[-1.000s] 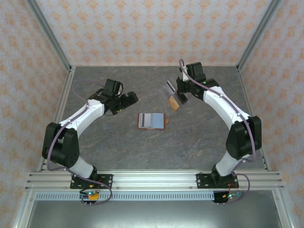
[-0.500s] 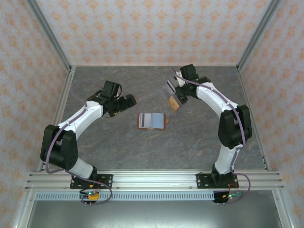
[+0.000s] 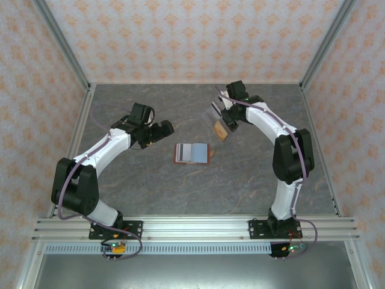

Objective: Take the credit cards out of the card holder

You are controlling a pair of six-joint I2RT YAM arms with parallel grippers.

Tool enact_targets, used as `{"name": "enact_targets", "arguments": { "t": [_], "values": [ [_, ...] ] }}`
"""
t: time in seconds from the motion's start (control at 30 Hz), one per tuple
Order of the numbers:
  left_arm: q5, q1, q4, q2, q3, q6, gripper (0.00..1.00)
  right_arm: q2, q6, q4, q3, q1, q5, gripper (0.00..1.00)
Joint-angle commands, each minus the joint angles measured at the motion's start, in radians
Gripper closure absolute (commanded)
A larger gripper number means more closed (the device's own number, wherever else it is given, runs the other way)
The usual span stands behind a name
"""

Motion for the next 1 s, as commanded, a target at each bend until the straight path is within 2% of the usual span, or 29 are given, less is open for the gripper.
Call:
{"name": "enact_targets", "arguments": {
  "t": [0.0, 0.1, 0.37, 0.8, 0.97],
  "values": [
    [0.019, 0.006, 0.023, -0.016, -0.009, -0.015, 0.00, 0.018, -0.017, -0.056, 0.024, -0.012, 0.038, 0.97],
    [0.023, 0.004, 0.027, -0.015, -0.007, -0.019, 0.00, 0.015, -0.019, -0.059, 0.022, -0.012, 0.038, 0.95],
    [0.032, 0.005, 0.031, -0.004, -0.004, -0.022, 0.00, -0.031, -0.030, -0.056, -0.005, -0.012, 0.042, 1.00],
    [0.047, 0.004, 0.038, 0.009, -0.006, -0.022, 0.00, -0.040, -0.048, -0.060, -0.029, -0.012, 0.037, 1.00],
    [0.051, 0.004, 0.037, 0.010, -0.007, -0.022, 0.00, -0.034, -0.037, -0.052, -0.023, -0.012, 0.053, 0.86]
  ]
}}
